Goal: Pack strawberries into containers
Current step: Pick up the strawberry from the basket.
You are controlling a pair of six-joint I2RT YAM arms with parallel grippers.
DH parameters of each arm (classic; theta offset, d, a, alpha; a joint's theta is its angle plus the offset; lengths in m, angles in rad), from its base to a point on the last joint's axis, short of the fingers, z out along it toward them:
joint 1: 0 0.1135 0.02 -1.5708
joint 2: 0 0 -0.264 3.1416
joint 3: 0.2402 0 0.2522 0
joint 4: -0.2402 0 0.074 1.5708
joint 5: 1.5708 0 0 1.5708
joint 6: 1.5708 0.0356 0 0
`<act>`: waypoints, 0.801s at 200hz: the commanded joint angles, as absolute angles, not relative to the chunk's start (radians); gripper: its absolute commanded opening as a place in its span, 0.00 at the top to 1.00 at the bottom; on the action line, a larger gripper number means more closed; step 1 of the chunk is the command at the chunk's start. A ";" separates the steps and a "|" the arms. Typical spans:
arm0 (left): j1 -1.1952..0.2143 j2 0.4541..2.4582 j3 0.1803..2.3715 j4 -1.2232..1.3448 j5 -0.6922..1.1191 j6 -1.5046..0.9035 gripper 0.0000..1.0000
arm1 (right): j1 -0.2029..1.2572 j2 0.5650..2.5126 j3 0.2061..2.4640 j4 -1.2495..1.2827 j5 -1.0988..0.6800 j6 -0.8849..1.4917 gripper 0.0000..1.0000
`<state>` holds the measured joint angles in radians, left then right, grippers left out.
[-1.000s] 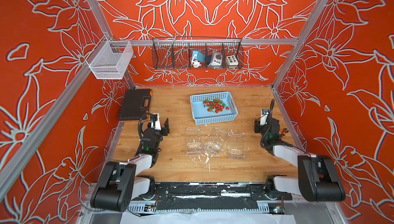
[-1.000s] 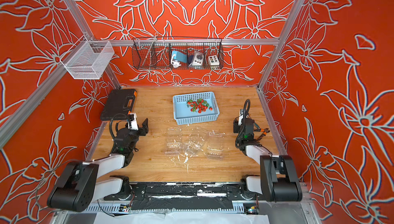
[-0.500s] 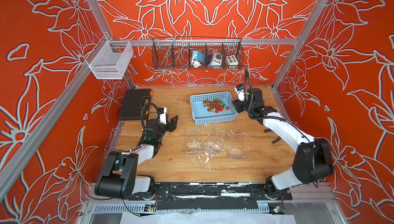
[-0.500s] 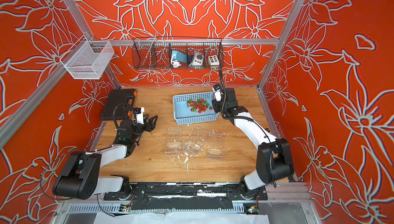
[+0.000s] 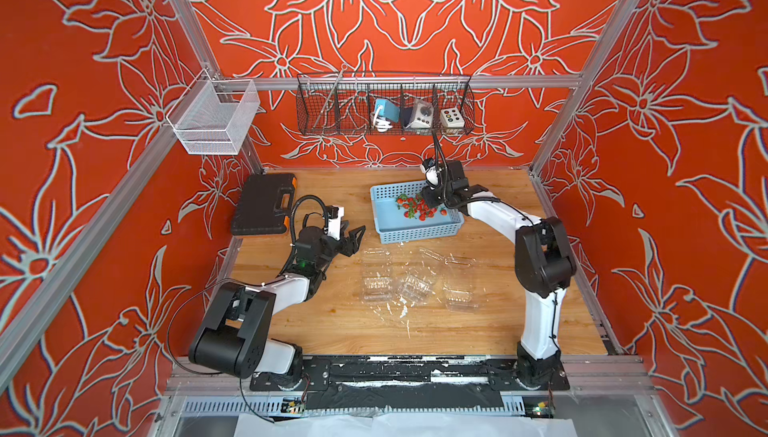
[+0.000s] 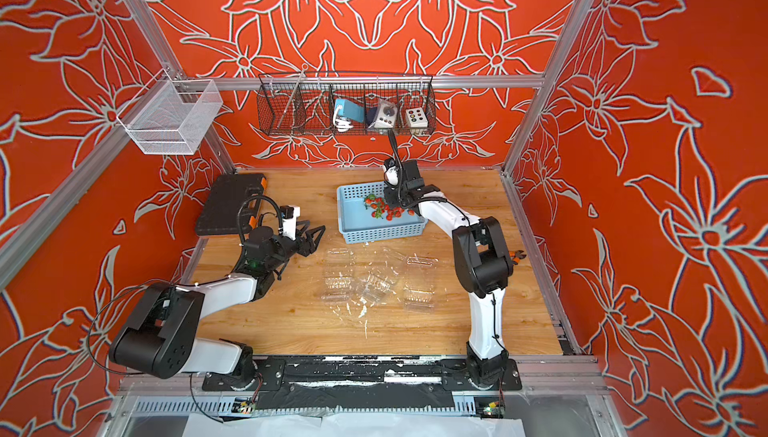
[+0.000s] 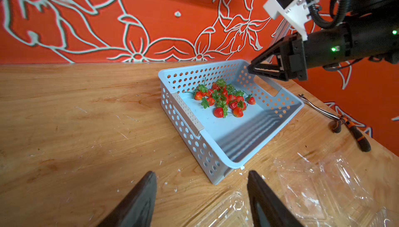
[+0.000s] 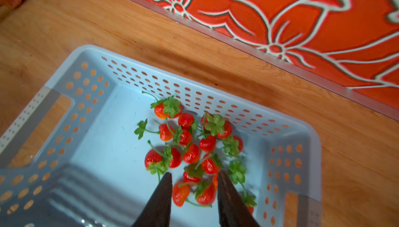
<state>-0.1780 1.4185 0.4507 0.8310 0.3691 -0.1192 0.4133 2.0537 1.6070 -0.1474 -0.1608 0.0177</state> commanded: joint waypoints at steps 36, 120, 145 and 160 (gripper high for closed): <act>-0.185 1.449 0.476 0.850 0.394 -0.112 0.34 | 0.432 2.232 1.744 -0.011 -0.234 0.163 0.64; -0.186 1.474 0.482 0.866 0.392 -0.132 0.33 | 0.451 2.356 1.847 0.016 -0.273 0.232 0.64; -0.186 1.472 0.483 0.869 0.394 -0.132 0.33 | 0.454 2.395 1.902 -0.009 -0.261 0.247 0.64; -0.186 1.475 0.483 0.870 0.393 -0.133 0.33 | 0.456 2.406 1.922 -0.020 -0.253 0.250 0.65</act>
